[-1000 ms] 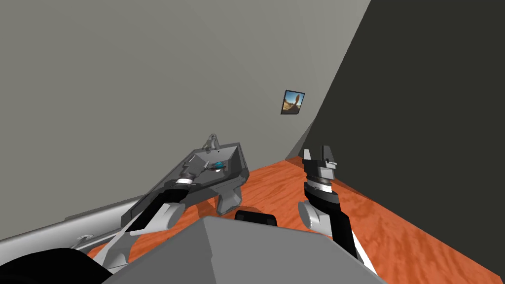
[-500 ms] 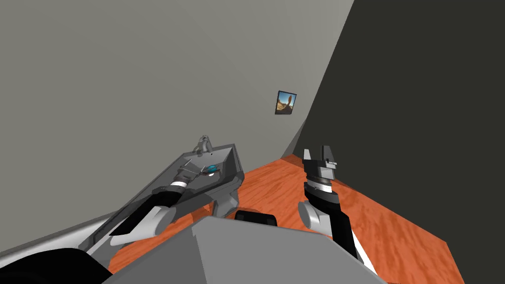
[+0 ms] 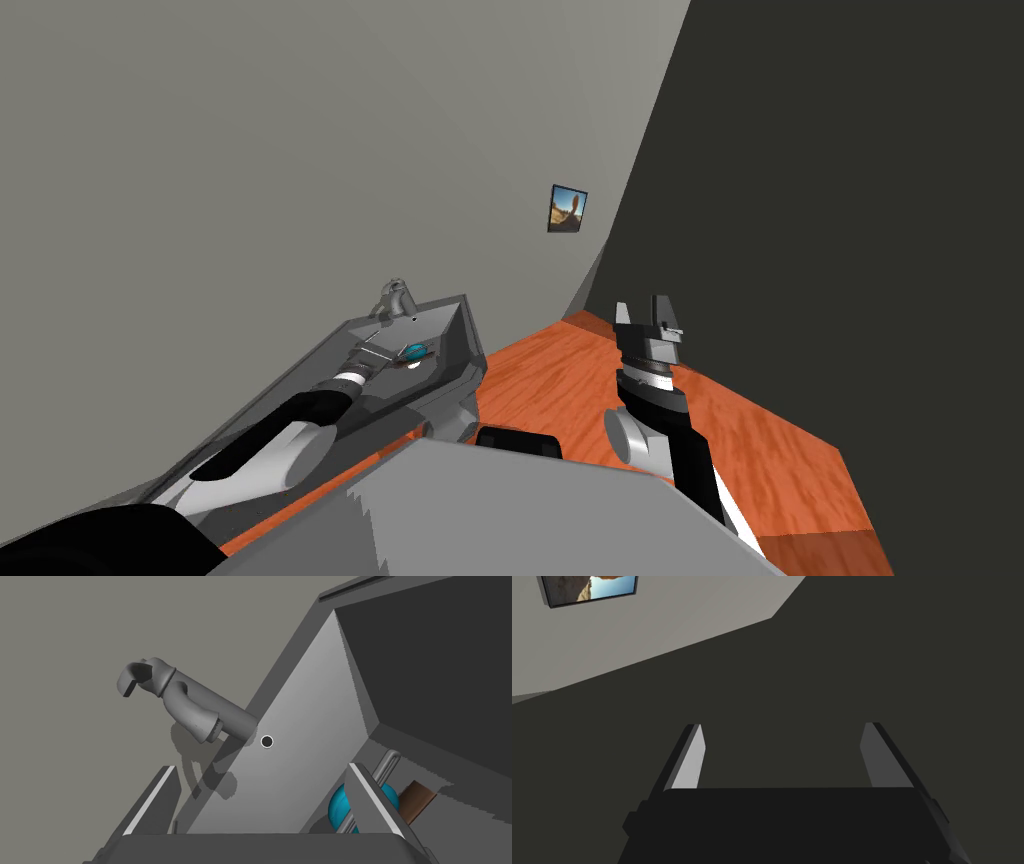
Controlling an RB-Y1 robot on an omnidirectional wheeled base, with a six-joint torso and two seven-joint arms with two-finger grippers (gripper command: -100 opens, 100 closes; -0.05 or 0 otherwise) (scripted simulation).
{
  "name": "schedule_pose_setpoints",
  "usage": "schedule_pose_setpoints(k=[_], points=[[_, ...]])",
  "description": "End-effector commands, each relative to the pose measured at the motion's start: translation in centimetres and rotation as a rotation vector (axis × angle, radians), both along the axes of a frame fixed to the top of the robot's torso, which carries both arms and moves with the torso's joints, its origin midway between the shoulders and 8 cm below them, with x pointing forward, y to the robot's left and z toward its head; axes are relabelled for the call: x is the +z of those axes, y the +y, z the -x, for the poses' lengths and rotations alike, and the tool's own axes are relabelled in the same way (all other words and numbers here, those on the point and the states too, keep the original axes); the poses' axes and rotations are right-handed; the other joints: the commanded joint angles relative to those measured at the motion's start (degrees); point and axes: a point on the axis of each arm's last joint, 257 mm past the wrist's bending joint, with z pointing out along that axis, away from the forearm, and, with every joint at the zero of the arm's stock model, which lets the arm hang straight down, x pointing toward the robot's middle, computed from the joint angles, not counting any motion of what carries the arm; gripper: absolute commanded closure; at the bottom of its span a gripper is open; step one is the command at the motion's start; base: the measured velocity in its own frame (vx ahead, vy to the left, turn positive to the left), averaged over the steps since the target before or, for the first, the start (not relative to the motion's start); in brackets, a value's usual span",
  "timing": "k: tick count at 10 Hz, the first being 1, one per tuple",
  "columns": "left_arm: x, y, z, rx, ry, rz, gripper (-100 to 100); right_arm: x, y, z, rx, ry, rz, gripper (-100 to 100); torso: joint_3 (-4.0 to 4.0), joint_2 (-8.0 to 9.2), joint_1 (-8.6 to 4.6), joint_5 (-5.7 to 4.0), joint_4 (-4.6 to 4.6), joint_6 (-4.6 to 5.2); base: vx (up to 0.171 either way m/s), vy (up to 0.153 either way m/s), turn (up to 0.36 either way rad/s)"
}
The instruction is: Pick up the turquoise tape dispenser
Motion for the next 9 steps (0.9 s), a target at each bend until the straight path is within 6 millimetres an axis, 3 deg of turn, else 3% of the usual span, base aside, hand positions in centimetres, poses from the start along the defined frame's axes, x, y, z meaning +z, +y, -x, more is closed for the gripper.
schedule_pose_setpoints(k=[1, 9], points=[[-1.9, 1.4, 1.5, 0.033, 0.068, 0.046, -100, 0.0, 0.0, 0.0, 0.0, 0.0, 0.0, 0, 0.0, 0.0, 0.0, 0.0, 0.0, 0.0, 0.054, 0.0, -0.227], [-6.6, 4.5, 5.8, 0.133, 0.275, 0.156, -100, 0.0, 0.0, 0.0, 0.0, 0.0, 0.0, 0, 0.03, 0.05, 0.0, 0.0, 0.01, 0.02, 0.042, 0.009, -0.122]])
